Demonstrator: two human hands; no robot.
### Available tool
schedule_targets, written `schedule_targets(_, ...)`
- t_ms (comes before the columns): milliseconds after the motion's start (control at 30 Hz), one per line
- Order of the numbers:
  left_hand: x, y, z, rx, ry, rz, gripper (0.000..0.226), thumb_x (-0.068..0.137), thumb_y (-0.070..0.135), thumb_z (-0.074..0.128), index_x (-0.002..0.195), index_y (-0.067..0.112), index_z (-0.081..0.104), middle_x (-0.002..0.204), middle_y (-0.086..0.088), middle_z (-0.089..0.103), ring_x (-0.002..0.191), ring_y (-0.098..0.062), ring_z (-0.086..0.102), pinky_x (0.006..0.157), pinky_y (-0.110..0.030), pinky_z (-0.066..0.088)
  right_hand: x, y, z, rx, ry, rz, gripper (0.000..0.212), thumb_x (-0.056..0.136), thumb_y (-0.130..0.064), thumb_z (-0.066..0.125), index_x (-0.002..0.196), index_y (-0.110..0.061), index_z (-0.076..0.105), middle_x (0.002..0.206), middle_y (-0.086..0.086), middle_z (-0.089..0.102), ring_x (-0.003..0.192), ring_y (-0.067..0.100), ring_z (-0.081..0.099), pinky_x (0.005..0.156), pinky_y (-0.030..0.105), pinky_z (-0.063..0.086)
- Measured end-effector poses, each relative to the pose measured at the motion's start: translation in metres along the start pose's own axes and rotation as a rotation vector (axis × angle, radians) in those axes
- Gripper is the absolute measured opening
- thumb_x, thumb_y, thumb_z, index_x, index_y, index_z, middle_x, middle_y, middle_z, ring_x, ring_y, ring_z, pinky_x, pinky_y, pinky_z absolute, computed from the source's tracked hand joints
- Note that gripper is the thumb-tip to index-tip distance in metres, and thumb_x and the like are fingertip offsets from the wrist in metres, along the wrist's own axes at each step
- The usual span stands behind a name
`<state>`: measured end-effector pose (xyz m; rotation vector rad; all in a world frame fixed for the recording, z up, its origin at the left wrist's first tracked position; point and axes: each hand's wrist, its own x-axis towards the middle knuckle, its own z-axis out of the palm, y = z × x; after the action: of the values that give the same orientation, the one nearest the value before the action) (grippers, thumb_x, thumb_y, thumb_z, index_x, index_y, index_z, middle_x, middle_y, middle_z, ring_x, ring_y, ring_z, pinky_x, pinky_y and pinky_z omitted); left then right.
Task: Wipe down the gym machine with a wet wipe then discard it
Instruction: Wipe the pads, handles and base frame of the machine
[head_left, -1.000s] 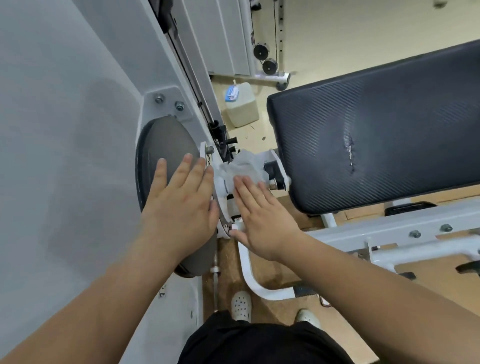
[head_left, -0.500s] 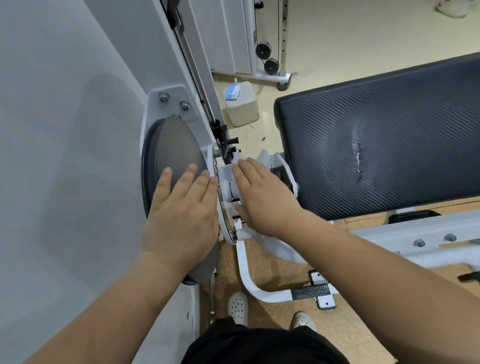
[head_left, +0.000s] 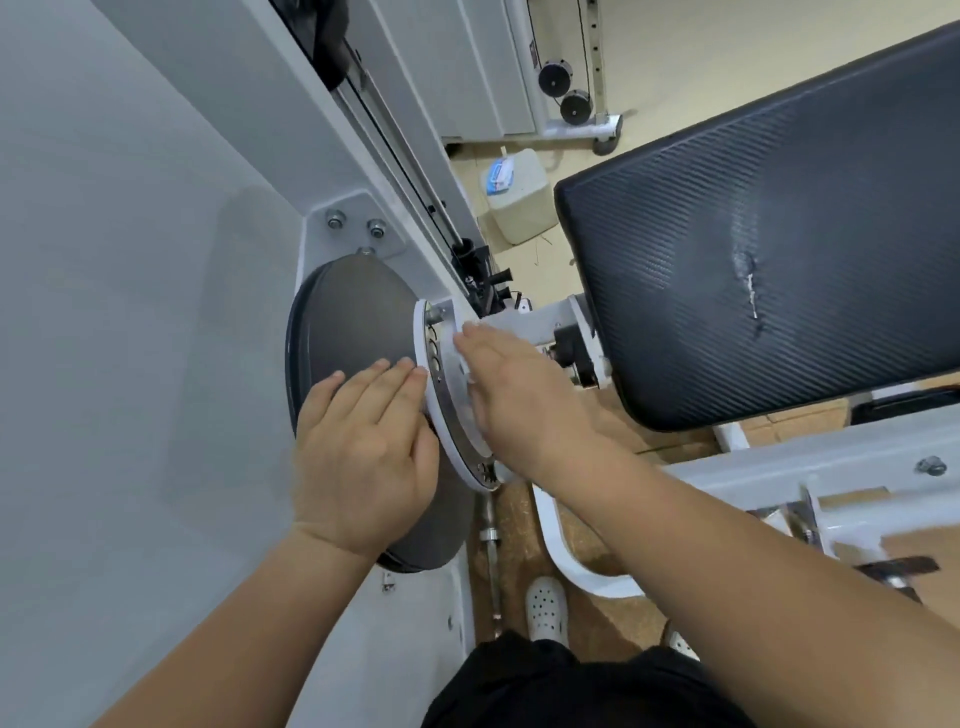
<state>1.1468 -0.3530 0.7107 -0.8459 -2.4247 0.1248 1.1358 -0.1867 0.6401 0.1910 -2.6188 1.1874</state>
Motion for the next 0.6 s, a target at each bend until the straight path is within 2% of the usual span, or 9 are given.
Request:
schedule_targets(33, -0.001, -0.001, 0.000, -0.006, 0.016, 0.003, 0.040, 0.097, 0.021, 0.043, 0.114, 0.006, 0.076, 0.121, -0.009, 0.074, 0.112, -0.028, 0.070, 0.096, -0.050, 0.050, -0.014, -0.011, 0.004, 0.142, 0.006, 0.004, 0.055, 0.101, -0.030, 0.038, 0.147, -0.003, 0.052, 0.152, 0.015, 0.052, 0.144, 0.030, 0.044, 0.121, 0.038, 0.030)
schedule_targets(100, -0.002, -0.003, 0.001, -0.017, 0.037, 0.022, 0.043, 0.099, 0.022, 0.040, 0.114, 0.004, 0.075, 0.122, -0.011, 0.073, 0.110, -0.030, 0.071, 0.094, -0.051, 0.051, -0.041, -0.033, 0.011, 0.443, -0.164, 0.107, 0.068, 0.103, -0.044, 0.030, 0.161, -0.009, 0.025, 0.169, 0.006, 0.023, 0.157, 0.016, 0.018, 0.126, 0.025, 0.010)
schedule_targets(167, -0.003, -0.004, 0.001, -0.034, 0.040, 0.041, 0.043, 0.098, 0.020, 0.039, 0.115, 0.002, 0.074, 0.123, -0.012, 0.072, 0.109, -0.032, 0.071, 0.092, -0.052, 0.051, -0.058, -0.042, 0.018, 0.653, -0.339, 0.219, 0.075, 0.104, -0.048, 0.028, 0.164, -0.018, -0.005, 0.172, -0.006, -0.011, 0.156, 0.004, -0.011, 0.123, 0.018, -0.006)
schedule_targets(200, -0.003, -0.004, 0.001, -0.040, 0.030, 0.038, 0.043, 0.096, 0.020, 0.041, 0.117, 0.001, 0.074, 0.123, -0.013, 0.072, 0.109, -0.032, 0.070, 0.092, -0.053, 0.051, -0.061, -0.043, 0.020, 0.687, -0.377, 0.239, 0.079, 0.101, -0.055, 0.025, 0.162, -0.022, -0.014, 0.169, -0.010, -0.021, 0.153, 0.001, -0.020, 0.123, 0.020, -0.010)
schedule_targets(267, -0.002, -0.003, -0.002, -0.050, 0.009, 0.024, 0.045, 0.098, 0.024, 0.040, 0.118, 0.000, 0.073, 0.124, -0.013, 0.071, 0.111, -0.033, 0.069, 0.094, -0.053, 0.049, -0.050, -0.040, 0.023, 0.733, -0.367, 0.261, 0.087, 0.094, -0.067, 0.019, 0.160, -0.025, -0.019, 0.167, -0.011, -0.027, 0.151, -0.001, -0.025, 0.125, 0.026, -0.012)
schedule_targets(367, -0.001, -0.003, -0.005, -0.059, -0.003, 0.034, 0.052, 0.103, 0.029, 0.033, 0.118, -0.001, 0.072, 0.125, -0.014, 0.071, 0.112, -0.033, 0.069, 0.092, -0.054, 0.049, -0.012, -0.042, 0.016, 0.860, -0.313, 0.324, 0.075, 0.108, -0.056, 0.025, 0.163, -0.021, -0.012, 0.169, -0.008, -0.021, 0.153, 0.003, -0.021, 0.128, 0.035, -0.009)
schedule_targets(433, 0.000, -0.003, -0.006, -0.075, -0.011, 0.044, 0.052, 0.102, 0.029, 0.032, 0.116, -0.002, 0.072, 0.124, -0.014, 0.071, 0.111, -0.034, 0.069, 0.090, -0.054, 0.050, 0.000, -0.047, 0.012, 0.863, -0.295, 0.305, 0.074, 0.108, -0.055, 0.024, 0.163, -0.020, -0.012, 0.169, -0.008, -0.022, 0.153, 0.002, -0.021, 0.128, 0.034, -0.009)
schedule_targets(533, 0.000, -0.004, -0.006, -0.109, -0.002, 0.048, 0.049, 0.098, 0.026, 0.036, 0.117, -0.003, 0.072, 0.124, -0.015, 0.071, 0.110, -0.034, 0.070, 0.087, -0.054, 0.051, -0.026, -0.044, 0.023, 0.778, -0.286, 0.208, 0.084, 0.099, -0.066, 0.020, 0.162, -0.024, -0.016, 0.168, -0.012, -0.026, 0.151, -0.003, -0.024, 0.126, 0.028, -0.010)
schedule_targets(600, 0.000, -0.004, -0.008, -0.117, -0.010, 0.057, 0.049, 0.097, 0.025, 0.038, 0.120, -0.004, 0.071, 0.125, -0.016, 0.070, 0.109, -0.035, 0.070, 0.086, -0.053, 0.051, -0.056, -0.034, 0.035, 0.720, -0.333, 0.243, 0.091, 0.091, -0.072, 0.017, 0.161, -0.027, -0.019, 0.166, -0.013, -0.029, 0.150, -0.003, -0.027, 0.128, 0.032, -0.009)
